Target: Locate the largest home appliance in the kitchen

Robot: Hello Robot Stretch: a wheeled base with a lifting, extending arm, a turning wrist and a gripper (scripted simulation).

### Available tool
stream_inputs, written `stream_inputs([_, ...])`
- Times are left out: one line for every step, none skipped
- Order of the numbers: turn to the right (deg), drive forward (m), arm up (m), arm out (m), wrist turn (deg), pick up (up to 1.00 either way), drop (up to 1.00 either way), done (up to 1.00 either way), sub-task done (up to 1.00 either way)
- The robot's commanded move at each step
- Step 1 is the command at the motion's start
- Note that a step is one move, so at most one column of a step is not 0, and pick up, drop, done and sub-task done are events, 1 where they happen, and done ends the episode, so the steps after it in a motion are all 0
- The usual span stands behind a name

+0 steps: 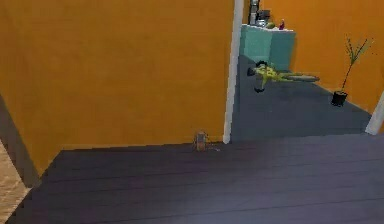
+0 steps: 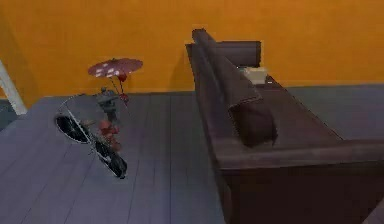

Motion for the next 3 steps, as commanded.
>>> stream_inputs([24.0,0.00,0.00,0.00,0.0,0.00,0.00,0.00,0.00])
stream_inputs([0.0,1.00,0.00,0.00,0.0,0.00,0.00,0.00,0.00])
stream_inputs([0.0,1.00,0.00,0.00,0.0,0.00,0.00,0.00,0.00])
